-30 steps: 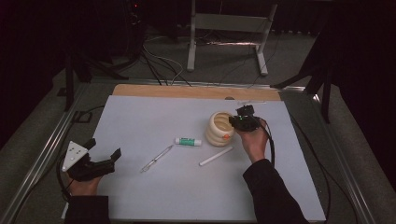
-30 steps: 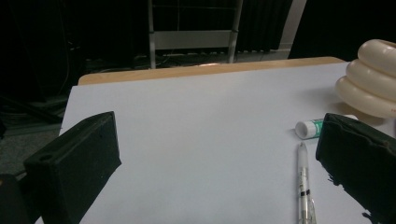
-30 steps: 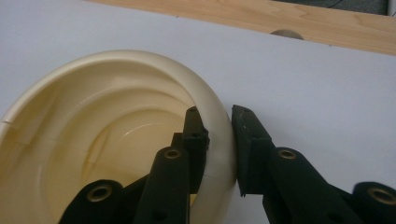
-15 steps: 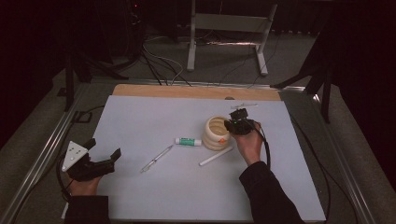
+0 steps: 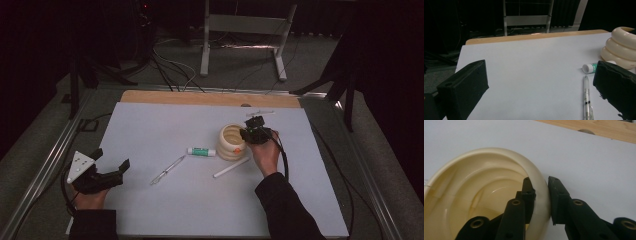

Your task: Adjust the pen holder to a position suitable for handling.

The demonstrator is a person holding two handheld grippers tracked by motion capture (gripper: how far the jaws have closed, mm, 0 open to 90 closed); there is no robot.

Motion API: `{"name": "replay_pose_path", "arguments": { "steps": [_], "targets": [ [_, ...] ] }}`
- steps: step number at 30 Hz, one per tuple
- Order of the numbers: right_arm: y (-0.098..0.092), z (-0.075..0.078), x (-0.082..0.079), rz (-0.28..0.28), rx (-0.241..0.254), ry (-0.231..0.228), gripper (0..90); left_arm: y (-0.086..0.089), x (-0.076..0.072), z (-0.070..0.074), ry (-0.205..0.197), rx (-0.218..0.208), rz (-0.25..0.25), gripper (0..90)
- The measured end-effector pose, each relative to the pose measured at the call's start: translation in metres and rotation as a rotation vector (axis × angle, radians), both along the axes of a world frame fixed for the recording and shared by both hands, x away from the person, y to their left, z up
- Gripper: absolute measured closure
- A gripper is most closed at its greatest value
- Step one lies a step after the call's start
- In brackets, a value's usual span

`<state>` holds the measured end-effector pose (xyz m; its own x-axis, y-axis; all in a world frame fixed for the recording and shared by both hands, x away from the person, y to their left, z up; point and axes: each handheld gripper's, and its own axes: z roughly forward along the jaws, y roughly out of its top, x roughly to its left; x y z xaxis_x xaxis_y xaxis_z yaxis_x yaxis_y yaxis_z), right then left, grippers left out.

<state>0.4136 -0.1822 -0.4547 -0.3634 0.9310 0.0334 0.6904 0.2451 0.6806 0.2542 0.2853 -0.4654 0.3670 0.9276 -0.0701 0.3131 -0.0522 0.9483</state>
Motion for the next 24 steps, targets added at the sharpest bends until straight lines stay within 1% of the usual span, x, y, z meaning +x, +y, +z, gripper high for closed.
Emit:
{"name": "replay_pose_path", "arguments": {
  "steps": [7, 24],
  "targets": [
    [0.0024, 0.0000, 0.0006, -0.007, -0.012, -0.003, 77.0, 0.0001, 0.0001, 0.0000, 0.000, -0.001, 0.000, 0.1],
    [0.0044, 0.0003, 0.0020, -0.014, -0.010, 0.007, 76.7, -0.0002, 0.0004, -0.0003, 0.003, 0.005, -0.002, 0.1]
  ]
}}
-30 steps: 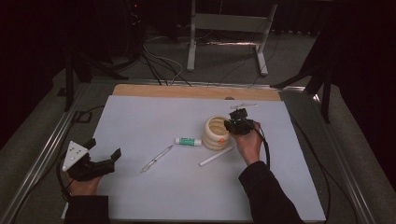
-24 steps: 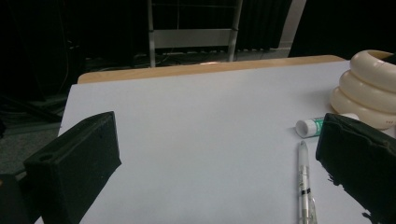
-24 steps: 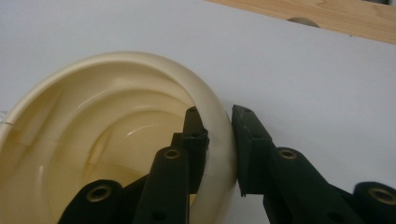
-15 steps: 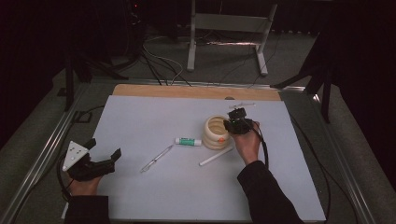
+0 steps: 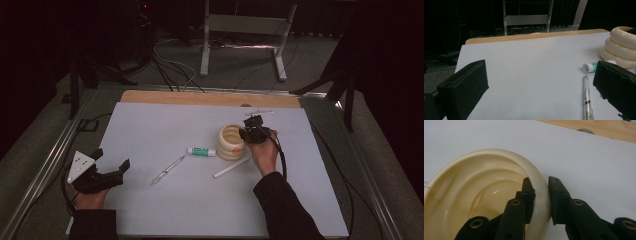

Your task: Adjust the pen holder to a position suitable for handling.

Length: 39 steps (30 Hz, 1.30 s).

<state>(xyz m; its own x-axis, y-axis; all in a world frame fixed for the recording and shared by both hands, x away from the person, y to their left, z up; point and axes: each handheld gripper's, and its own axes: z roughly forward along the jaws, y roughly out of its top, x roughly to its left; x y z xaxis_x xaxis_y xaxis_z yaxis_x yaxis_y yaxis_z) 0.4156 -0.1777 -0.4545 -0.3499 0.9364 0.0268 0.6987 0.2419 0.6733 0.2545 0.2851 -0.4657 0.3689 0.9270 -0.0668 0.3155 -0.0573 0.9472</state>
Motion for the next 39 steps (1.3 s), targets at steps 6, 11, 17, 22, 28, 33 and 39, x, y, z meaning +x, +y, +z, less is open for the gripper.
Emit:
{"name": "replay_pose_path", "arguments": {
  "steps": [6, 11, 17, 22, 28, 33, 39],
  "targets": [
    [0.001, 0.000, 0.001, 0.001, 0.002, 0.000, 76.2, 0.000, 0.000, 0.000, 0.001, 0.000, 0.001, 0.1],
    [0.001, 0.000, 0.001, -0.002, 0.005, 0.002, 76.1, 0.000, 0.000, 0.000, 0.001, -0.001, 0.000, 0.1],
    [0.002, -0.001, 0.002, -0.005, 0.010, 0.004, 75.8, 0.000, 0.001, -0.001, 0.003, -0.001, -0.001, 0.1],
    [0.001, -0.001, 0.002, -0.001, 0.016, 0.001, 73.8, 0.000, 0.000, -0.001, 0.003, -0.002, 0.000, 0.1],
    [-0.003, 0.003, -0.001, 0.027, 0.093, -0.056, 36.3, 0.000, 0.000, -0.001, 0.004, -0.001, 0.001, 0.1],
    [-0.008, 0.010, -0.004, 0.038, 0.118, -0.104, 14.2, 0.000, 0.000, -0.001, 0.004, -0.001, 0.001, 0.1],
    [-0.014, 0.017, -0.012, 0.078, 0.119, -0.140, 1.7, 0.000, 0.000, -0.001, 0.004, 0.002, 0.002, 0.1]
  ]
}}
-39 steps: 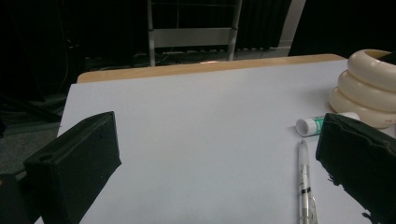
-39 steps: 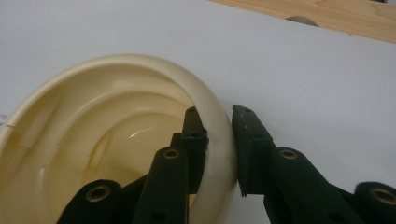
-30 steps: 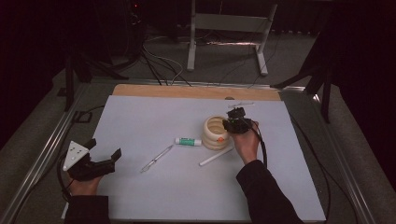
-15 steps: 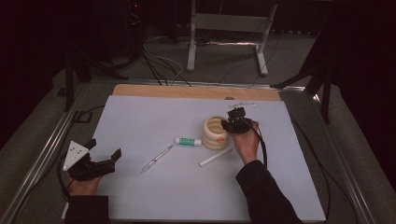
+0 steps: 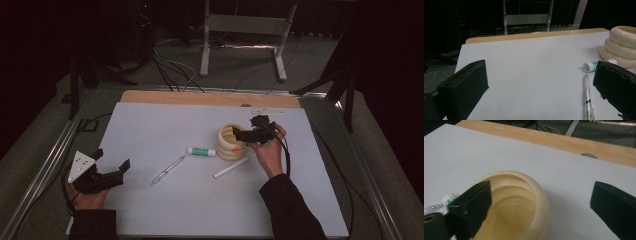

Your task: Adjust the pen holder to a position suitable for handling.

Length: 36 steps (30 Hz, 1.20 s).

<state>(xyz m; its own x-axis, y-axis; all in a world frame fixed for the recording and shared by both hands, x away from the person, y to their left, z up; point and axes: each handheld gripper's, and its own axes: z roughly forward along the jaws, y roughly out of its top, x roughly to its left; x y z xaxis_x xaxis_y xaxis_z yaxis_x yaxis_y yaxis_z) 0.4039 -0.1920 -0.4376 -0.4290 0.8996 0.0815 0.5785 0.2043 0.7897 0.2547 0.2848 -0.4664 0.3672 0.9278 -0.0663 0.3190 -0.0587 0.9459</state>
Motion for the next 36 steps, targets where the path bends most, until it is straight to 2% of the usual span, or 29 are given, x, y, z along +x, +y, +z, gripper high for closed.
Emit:
{"name": "replay_pose_path", "arguments": {
  "steps": [4, 7, 10, 14, 17, 19, 22, 29, 34, 36],
  "targets": [
    [-0.003, 0.002, -0.004, 0.011, 0.011, -0.018, 0.1, 0.000, 0.000, 0.000, 0.000, -0.001, 0.001, 0.1],
    [-0.015, 0.006, -0.016, 0.017, 0.016, -0.075, 0.0, 0.000, 0.000, 0.000, -0.002, 0.001, 0.003, 0.1],
    [-0.024, 0.007, -0.025, 0.024, 0.022, -0.104, 0.0, 0.000, 0.000, 0.000, -0.002, 0.001, 0.001, 0.1],
    [-0.037, 0.005, -0.039, 0.034, 0.003, -0.136, 0.1, -0.001, 0.000, 0.000, 0.000, 0.005, 0.001, 0.1],
    [-0.040, 0.003, -0.042, 0.033, -0.004, -0.140, 0.1, -0.001, 0.000, 0.000, 0.001, 0.007, 0.001, 0.1],
    [-0.054, -0.001, -0.054, 0.024, -0.001, -0.150, 0.1, -0.002, 0.000, -0.001, 0.004, 0.011, -0.001, 0.1],
    [-0.059, -0.001, -0.060, 0.025, 0.001, -0.159, 0.0, -0.003, 0.000, -0.001, 0.005, 0.016, -0.002, 0.1],
    [-0.072, -0.007, -0.087, 0.012, 0.006, -0.179, 0.0, -0.003, 0.000, -0.001, 0.005, 0.016, -0.001, 0.1],
    [-0.079, -0.013, -0.099, 0.021, 0.016, -0.200, 0.0, -0.003, 0.000, -0.001, 0.005, 0.016, -0.001, 0.1],
    [-0.083, -0.018, -0.105, 0.017, 0.038, -0.211, 0.0, -0.003, 0.000, -0.001, 0.005, 0.016, -0.001, 0.1]
  ]
}}
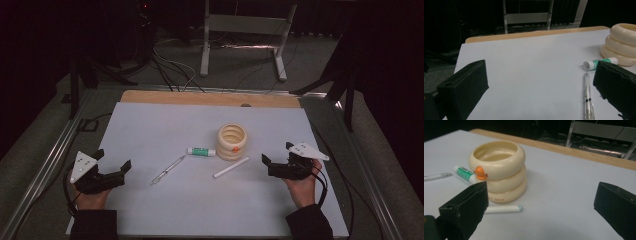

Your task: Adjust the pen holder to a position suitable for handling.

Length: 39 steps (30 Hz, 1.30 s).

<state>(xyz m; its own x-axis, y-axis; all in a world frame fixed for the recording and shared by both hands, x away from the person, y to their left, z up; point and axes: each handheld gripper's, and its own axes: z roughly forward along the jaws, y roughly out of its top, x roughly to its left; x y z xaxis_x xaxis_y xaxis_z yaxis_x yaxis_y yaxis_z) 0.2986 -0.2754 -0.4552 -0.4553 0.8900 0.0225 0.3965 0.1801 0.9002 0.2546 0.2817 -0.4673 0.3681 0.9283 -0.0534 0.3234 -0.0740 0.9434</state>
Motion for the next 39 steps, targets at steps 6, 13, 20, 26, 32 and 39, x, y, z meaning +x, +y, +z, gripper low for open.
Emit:
{"name": "replay_pose_path", "arguments": {
  "steps": [6, 13, 20, 26, 32, 39],
  "targets": [
    [-0.008, -0.016, -0.014, -0.019, 0.031, 0.006, 0.0, 0.000, 0.000, 0.000, 0.002, 0.001, -0.001, 0.1],
    [-0.015, -0.022, -0.027, -0.031, 0.057, -0.003, 0.0, -0.001, 0.000, 0.000, 0.002, 0.004, -0.003, 0.1],
    [-0.016, -0.016, -0.032, -0.021, 0.092, -0.058, 0.0, -0.005, -0.001, 0.001, 0.003, 0.011, -0.009, 0.1],
    [-0.015, -0.017, -0.030, -0.022, 0.095, -0.068, 0.0, -0.011, 0.001, 0.005, 0.014, 0.014, -0.018, 0.1],
    [-0.016, -0.016, -0.029, -0.025, 0.095, -0.073, 0.0, -0.018, 0.007, 0.012, 0.035, 0.026, -0.035, 0.1],
    [-0.018, -0.016, -0.028, -0.043, 0.090, -0.076, 0.0, -0.026, 0.019, 0.020, 0.069, 0.050, -0.054, 0.1]
  ]
}}
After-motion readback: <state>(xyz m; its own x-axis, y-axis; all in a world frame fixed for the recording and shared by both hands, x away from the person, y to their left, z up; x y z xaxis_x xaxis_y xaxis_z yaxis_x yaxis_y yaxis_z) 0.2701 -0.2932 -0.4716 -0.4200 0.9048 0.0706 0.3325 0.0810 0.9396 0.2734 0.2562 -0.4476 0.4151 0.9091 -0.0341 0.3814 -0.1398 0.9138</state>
